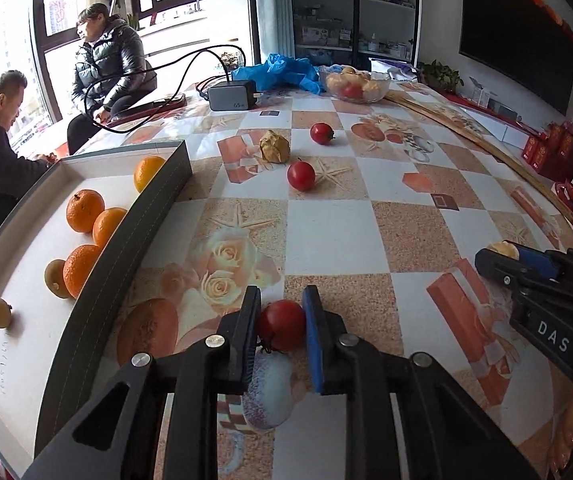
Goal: Organize fruits
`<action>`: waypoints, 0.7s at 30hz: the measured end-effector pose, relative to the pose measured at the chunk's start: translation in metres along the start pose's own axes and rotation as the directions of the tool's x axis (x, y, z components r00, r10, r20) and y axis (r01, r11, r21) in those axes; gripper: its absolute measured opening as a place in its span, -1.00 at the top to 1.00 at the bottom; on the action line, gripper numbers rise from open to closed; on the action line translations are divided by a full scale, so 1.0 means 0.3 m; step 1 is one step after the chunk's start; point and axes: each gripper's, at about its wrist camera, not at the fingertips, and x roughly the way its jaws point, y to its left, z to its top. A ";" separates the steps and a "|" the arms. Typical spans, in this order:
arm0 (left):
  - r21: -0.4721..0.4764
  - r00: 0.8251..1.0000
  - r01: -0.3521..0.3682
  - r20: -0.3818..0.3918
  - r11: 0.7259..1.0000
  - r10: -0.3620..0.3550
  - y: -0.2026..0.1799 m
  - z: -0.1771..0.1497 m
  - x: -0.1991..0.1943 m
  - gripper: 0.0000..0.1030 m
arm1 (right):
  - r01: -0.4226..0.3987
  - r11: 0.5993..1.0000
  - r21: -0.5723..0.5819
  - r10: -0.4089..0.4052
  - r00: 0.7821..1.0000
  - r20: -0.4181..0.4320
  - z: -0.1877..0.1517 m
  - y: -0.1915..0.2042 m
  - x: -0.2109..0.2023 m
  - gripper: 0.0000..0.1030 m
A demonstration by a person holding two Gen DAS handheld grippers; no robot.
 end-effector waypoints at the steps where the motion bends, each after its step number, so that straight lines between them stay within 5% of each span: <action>1: -0.001 1.000 0.001 0.000 1.000 -0.001 0.000 0.000 0.000 0.55 | 0.003 1.000 -0.003 -0.003 1.000 0.000 0.000 0.002 0.000 0.49; 21: -0.002 1.000 0.002 0.000 1.000 -0.002 0.000 -0.001 -0.003 0.55 | 0.013 1.000 0.008 -0.013 1.000 -0.001 -0.012 0.007 -0.011 0.43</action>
